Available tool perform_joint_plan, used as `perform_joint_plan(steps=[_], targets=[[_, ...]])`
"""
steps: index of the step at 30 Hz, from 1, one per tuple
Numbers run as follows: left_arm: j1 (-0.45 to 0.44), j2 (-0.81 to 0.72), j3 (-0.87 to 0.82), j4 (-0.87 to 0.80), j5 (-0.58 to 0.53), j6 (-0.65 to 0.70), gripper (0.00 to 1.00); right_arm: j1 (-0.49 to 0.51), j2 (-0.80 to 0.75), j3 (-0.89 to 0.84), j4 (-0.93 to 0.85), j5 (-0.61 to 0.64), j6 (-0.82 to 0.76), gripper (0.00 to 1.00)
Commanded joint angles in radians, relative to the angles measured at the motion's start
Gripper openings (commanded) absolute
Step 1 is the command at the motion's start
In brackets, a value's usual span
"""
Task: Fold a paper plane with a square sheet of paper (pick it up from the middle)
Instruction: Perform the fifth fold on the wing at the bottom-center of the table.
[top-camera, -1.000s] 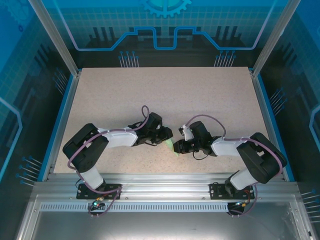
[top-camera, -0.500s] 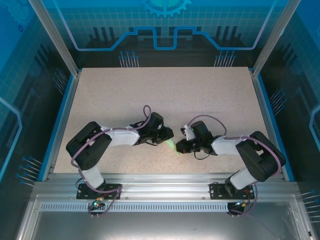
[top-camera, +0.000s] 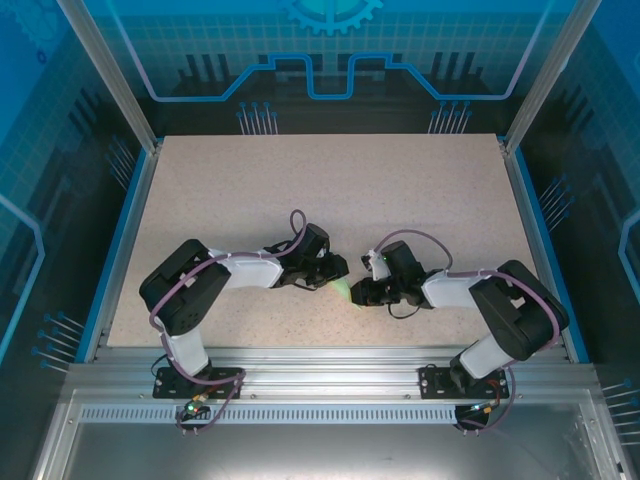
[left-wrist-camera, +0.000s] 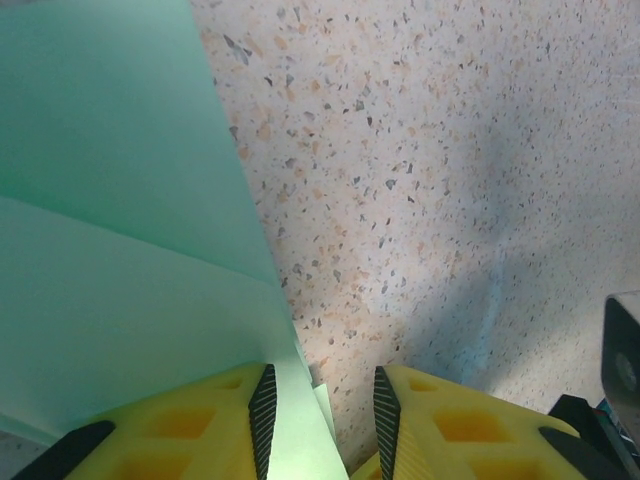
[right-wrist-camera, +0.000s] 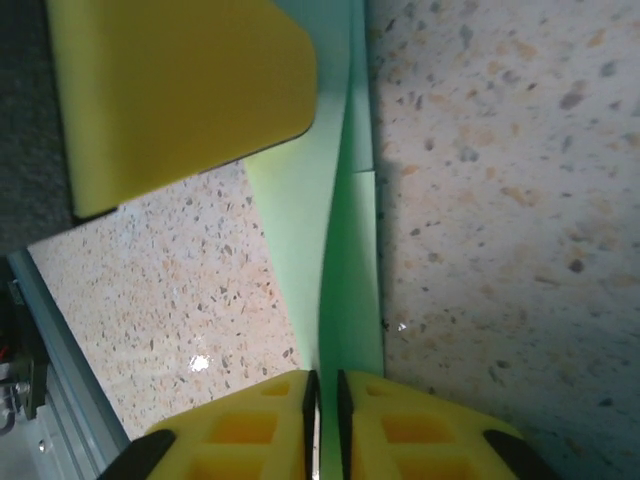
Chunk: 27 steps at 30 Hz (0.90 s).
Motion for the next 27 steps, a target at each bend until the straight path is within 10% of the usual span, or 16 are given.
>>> perform_joint_plan(steps=[1,10,27], targets=[[0.008,0.015,0.024,-0.024,0.022,0.023,0.35,-0.019,-0.049,0.033,-0.099,0.032,-0.042,0.22],[0.008,0.017,0.035,-0.032,0.028,0.026,0.35,-0.019,0.000,0.082,-0.151,0.015,-0.092,0.30],[0.013,0.029,0.047,-0.057,0.031,0.039,0.35,-0.025,0.096,0.076,-0.145,-0.005,-0.085,0.10]])
